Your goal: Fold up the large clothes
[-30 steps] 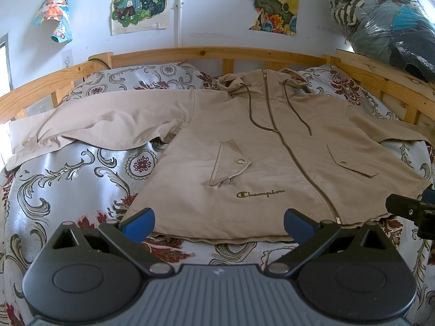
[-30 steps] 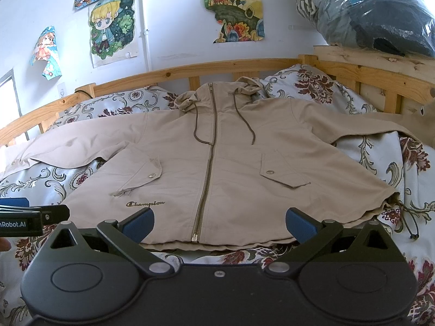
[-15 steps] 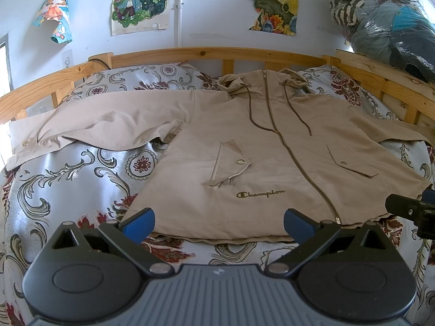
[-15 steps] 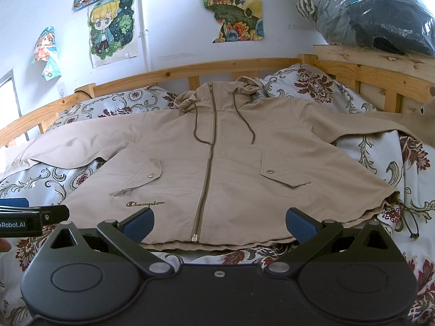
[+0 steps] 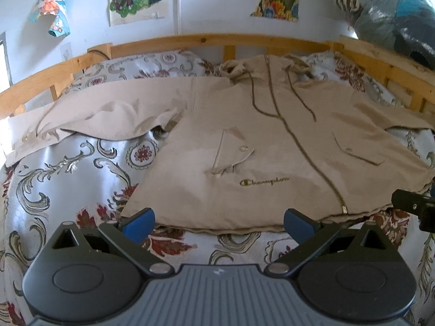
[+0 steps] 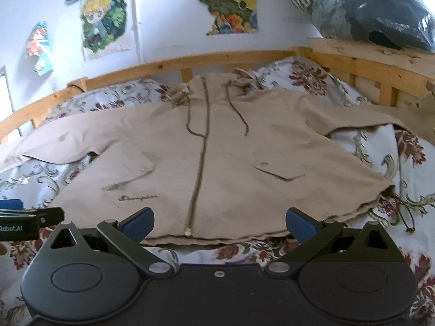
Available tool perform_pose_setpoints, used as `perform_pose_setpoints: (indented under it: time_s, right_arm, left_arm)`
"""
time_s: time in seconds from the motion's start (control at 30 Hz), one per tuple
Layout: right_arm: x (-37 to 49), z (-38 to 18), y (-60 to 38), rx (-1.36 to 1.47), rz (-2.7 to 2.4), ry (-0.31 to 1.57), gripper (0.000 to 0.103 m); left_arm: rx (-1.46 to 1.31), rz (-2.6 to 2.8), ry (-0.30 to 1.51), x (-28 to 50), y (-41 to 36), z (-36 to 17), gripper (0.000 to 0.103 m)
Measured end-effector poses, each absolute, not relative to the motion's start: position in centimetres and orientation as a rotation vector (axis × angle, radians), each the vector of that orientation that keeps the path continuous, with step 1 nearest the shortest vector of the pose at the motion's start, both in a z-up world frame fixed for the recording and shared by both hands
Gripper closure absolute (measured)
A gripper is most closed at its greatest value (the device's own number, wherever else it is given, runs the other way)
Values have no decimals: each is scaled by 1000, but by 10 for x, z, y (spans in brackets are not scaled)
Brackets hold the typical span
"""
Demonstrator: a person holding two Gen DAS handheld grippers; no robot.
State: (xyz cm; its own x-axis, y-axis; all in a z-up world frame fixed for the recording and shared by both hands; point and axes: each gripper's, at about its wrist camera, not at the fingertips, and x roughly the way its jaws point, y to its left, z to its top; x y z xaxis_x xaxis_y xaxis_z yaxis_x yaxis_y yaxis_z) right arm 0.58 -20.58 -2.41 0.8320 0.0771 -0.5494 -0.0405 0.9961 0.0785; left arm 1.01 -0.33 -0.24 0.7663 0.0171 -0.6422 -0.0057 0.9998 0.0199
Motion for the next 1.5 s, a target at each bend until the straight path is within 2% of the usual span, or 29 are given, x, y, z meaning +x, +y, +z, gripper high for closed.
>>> perform_pose_setpoints:
  time_s: [0.3,0.8,1.0,1.13,1.4,1.5]
  right_arm:
    - [13,-30,-210,84,-2,637,1]
    - [55,-16,-265,213,-100,635,1]
    - [76,-7,-302,184,-157,605,1]
    - [84,0,-329,141,-196,515,1]
    - [104,3,-416,98,-558,429,1]
    - [117,7,-443,13,-595,392,6]
  left_arm:
    - [31,-16,741,37,-6,2,1]
    - [206,-106,753,138,-46,53,1]
    - [173,-163,768,170,-65,31,1]
    - [195,-181,808,179,-65,10,1]
    - [199,-191,887,174,-43,-23,1]
    - [225,-183,883,171,-38,-26,1]
